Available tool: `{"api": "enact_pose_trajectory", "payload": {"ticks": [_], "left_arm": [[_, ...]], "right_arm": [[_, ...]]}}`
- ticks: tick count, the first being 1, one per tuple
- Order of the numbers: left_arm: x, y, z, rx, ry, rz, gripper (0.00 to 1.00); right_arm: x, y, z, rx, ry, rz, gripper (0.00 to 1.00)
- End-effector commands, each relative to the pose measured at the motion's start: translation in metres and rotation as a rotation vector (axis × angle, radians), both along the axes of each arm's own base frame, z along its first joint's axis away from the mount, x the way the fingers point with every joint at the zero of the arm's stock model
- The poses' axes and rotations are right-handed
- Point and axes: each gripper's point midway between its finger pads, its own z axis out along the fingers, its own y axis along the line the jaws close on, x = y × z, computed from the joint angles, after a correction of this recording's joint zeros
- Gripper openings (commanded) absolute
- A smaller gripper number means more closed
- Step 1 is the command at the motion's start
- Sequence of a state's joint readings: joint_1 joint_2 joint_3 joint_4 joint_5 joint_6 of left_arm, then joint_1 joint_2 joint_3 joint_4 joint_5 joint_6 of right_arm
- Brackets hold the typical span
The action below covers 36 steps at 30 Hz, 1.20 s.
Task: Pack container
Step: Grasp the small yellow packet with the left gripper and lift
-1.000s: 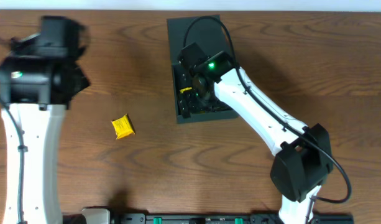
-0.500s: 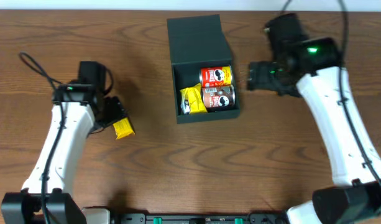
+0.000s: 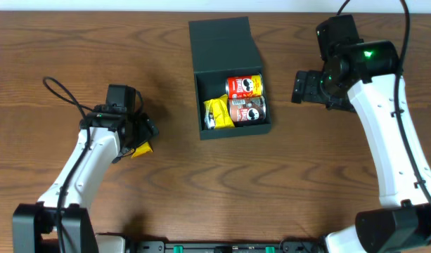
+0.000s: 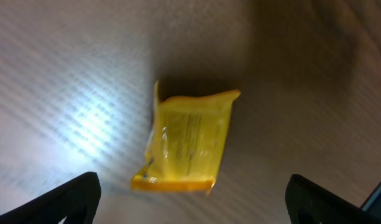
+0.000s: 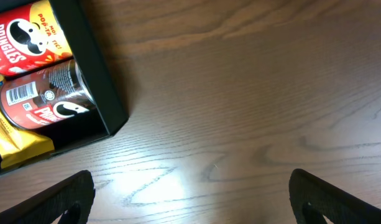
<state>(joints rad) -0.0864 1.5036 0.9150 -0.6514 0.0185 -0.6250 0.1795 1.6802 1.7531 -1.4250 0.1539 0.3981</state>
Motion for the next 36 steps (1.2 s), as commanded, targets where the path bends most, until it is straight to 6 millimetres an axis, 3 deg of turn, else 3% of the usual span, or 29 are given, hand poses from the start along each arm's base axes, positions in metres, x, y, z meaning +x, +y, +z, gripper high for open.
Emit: {"api": "enact_pose_trajectory", "payload": {"ticks": [1,15,24,28,31,36], "left_arm": [[0.002,0.0,-0.013,0.028,0.024,-0.051,0.98],[-0.003,0.002,-0.06,0.07,0.15,-0.118,1.0],[0.004,0.009,-0.06,0.123,0.129,-0.175,0.97],[0.011,0.008,-0.059,0.129,0.104,-0.215,1.0],[0.012,0.006,-0.059,0.12,0.099,-0.22,0.89],[0.011,0.005,-0.059,0.115,0.1,-0.221,0.81]], "right_arm": [[0.001,-0.003,0.002,-0.012,-0.008,-0.006,0.99],[-0.002,-0.003,0.001,-0.015,0.007,-0.006,0.99],[-0.002,-0.003,0.001,-0.015,0.006,-0.006,0.99],[-0.002,-0.003,0.001,-0.015,0.006,-0.006,0.99],[-0.002,-0.003,0.001,-0.015,0.006,-0.006,0.99],[-0.002,-0.003,0.001,-0.015,0.006,-0.006,0.99]]}}
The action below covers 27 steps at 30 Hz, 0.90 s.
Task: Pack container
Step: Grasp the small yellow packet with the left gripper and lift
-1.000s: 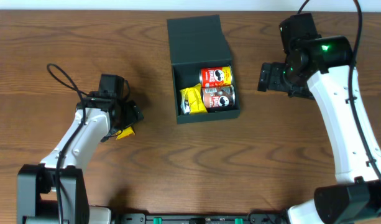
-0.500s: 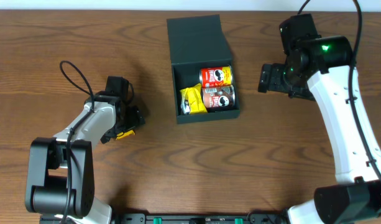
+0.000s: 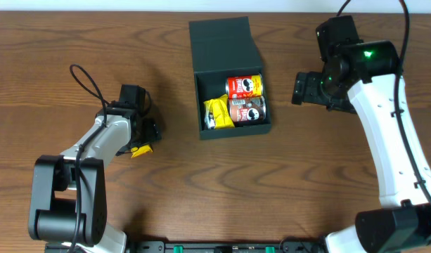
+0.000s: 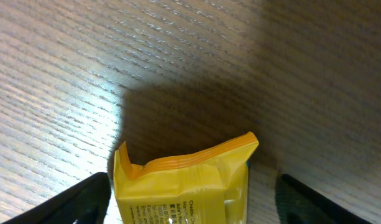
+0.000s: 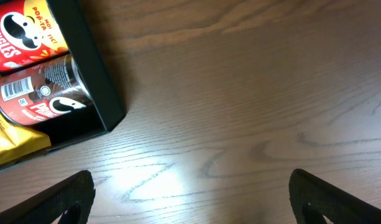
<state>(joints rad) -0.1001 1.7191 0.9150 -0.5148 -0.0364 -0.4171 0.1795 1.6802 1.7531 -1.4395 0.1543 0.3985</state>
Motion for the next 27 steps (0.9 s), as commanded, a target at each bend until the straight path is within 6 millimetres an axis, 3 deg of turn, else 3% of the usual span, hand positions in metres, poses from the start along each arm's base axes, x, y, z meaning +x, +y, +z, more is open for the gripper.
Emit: {"api": "enact_pose_trajectory", "payload": {"ticks": [1,4,19,27], "left_arm": [[-0.0029,0.0013,-0.0049,0.012,0.017,-0.014,0.78],[-0.0029,0.0011,-0.0049,0.011,0.017,-0.013,0.66],[-0.003,-0.0009,-0.0047,-0.001,0.019,-0.012,0.61],[-0.0026,-0.001,-0.004,-0.001,0.018,-0.012,0.5]], "right_arm": [[0.0012,-0.0027,0.0021,-0.012,-0.008,-0.005,0.99],[0.0012,-0.0027,0.0021,-0.012,-0.008,-0.005,0.99],[0.0016,-0.0027,0.0023,-0.012,-0.01,-0.005,0.99],[0.0029,-0.0023,0.0025,-0.01,-0.015,-0.005,0.99]]}}
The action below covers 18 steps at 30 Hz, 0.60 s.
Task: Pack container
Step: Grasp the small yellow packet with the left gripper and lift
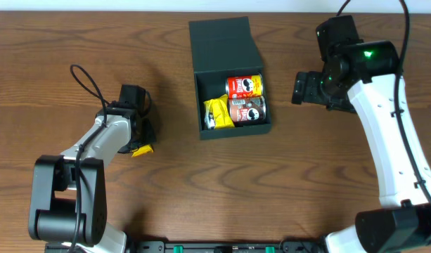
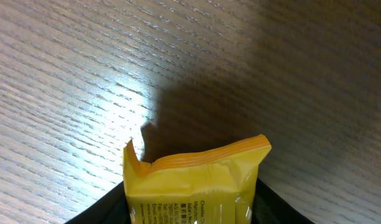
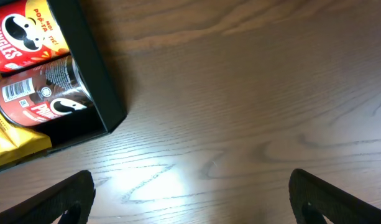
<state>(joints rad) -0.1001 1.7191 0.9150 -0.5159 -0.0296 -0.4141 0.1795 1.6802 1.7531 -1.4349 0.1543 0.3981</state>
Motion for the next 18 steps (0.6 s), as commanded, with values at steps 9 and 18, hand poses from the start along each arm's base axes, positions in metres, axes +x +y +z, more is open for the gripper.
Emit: {"api": "enact_pose_trajectory", "payload": {"ticks": [9,18], "left_arm": [[0.012,-0.002,0.007,-0.002,-0.018,-0.009,0.48],[0.025,-0.005,0.026,-0.005,-0.034,-0.021,0.47]], "right_arm": [[0.003,-0.002,0.003,-0.01,-0.016,-0.006,0.99],[0.006,-0.002,0.003,-0.009,-0.026,-0.006,0.99]]}}
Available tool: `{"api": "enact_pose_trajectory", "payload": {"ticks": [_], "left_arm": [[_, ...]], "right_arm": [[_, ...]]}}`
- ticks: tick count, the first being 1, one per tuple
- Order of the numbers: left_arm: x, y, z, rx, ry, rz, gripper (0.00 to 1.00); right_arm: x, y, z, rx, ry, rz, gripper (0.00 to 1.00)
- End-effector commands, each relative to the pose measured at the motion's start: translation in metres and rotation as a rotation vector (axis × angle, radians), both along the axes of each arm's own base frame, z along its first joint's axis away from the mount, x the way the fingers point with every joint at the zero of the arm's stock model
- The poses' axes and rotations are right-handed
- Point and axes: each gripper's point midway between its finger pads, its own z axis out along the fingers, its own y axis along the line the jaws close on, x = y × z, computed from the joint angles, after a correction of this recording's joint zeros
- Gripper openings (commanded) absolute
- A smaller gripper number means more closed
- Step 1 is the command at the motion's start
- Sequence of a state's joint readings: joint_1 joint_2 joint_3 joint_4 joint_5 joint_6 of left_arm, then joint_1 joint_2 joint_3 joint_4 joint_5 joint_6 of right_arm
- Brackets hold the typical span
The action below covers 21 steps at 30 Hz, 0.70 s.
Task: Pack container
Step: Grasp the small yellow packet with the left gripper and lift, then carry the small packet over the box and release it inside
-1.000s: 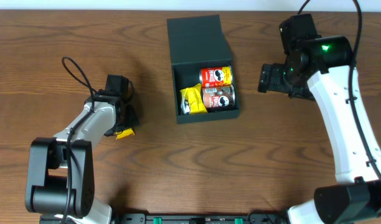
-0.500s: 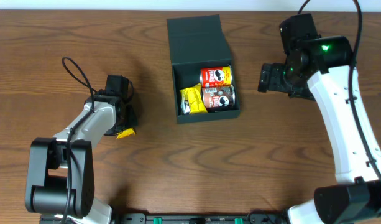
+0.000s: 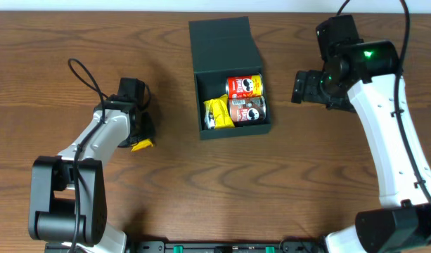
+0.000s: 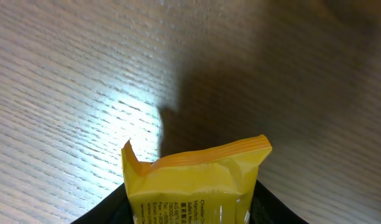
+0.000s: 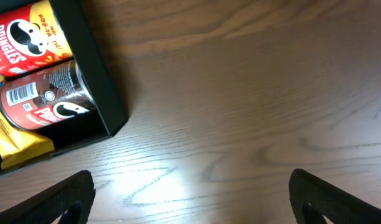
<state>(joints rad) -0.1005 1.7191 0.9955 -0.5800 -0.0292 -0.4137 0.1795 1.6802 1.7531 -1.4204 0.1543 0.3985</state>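
Note:
A small yellow snack packet [image 4: 193,180] is pinched between my left gripper's [image 4: 191,210] black fingers, just off the wood at the table's left [image 3: 142,145]. The open black box [image 3: 198,98] stands in the middle. It holds a red Pringles can [image 3: 244,86], a brown Pringles can [image 3: 247,109] and another yellow packet [image 3: 216,112]. My right gripper [image 3: 300,88] hovers open to the right of the box, with only bare wood between its fingertips [image 5: 72,196].
The box's lid [image 3: 223,42] lies folded back toward the table's far edge. In the right wrist view the box's corner [image 5: 112,118] is at the left, the cans showing inside. The left arm's cable [image 3: 85,74] loops above the table.
The left gripper, still shut on the yellow packet, has shifted slightly toward the far side. The packet's shadow has drawn away from it, so it is slightly higher. The right arm has not moved.
My left gripper was open above the yellow packet lying flat on the wood. Then it was low with a finger on each side of the packet. Then it was shut on the packet, and now holds it just clear of the table. The right gripper stayed open beside the box.

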Motion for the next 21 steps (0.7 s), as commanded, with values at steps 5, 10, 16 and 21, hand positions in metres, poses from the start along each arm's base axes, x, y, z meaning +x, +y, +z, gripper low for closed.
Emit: {"api": "enact_pose_trajectory", "payload": {"ticks": [5,10,16,21], "left_arm": [[0.027,-0.016,0.024,-0.003,-0.06,-0.068,0.47],[0.05,-0.032,0.051,0.002,-0.131,-0.121,0.46],[0.077,-0.061,0.092,-0.01,-0.236,-0.179,0.46],[0.09,-0.082,0.116,0.01,-0.309,-0.22,0.46]], "right_arm": [[0.005,-0.003,0.003,-0.013,-0.024,-0.007,0.99],[0.006,-0.009,0.004,-0.045,-0.033,-0.015,0.99],[0.007,-0.009,0.004,-0.045,-0.034,-0.015,0.99],[0.007,-0.009,0.004,-0.045,-0.034,-0.015,0.99]]}}
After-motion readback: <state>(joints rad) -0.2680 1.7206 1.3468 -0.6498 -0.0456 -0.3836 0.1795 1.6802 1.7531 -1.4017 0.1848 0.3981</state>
